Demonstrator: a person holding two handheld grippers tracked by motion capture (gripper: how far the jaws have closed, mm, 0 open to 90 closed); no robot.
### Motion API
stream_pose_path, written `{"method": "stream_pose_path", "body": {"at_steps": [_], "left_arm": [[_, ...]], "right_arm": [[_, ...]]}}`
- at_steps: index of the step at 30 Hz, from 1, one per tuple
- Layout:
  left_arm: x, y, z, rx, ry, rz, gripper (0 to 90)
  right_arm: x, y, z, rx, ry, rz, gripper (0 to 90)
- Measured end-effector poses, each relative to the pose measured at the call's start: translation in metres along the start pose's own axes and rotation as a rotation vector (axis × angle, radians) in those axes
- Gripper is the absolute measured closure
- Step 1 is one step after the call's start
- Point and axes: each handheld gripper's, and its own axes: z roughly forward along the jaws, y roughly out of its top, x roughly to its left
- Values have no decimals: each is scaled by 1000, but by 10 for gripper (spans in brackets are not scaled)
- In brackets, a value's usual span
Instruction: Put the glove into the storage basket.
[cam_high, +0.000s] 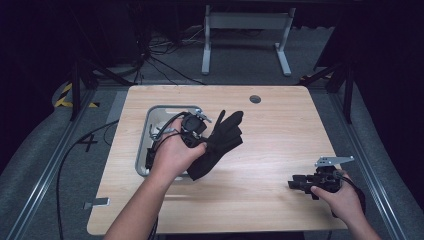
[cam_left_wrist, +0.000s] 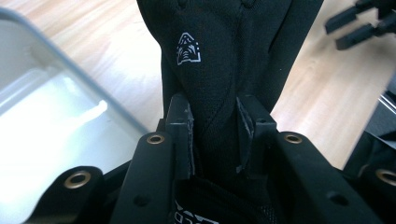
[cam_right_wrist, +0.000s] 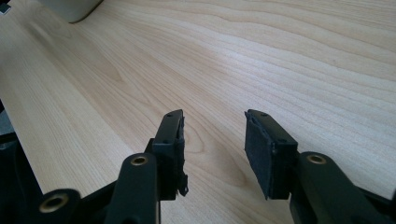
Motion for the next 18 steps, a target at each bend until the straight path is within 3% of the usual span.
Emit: {"method": "stream_pose_path", "body": {"at_steps": [8,18], "left_arm": [[19,-1,-14,0,57,-84,699],[55,-9,-18,-13,110,-227,698]], "right_arm": [[0,4,6,6,13,-9,578],[2,4,7,7,10,-10,573]]}}
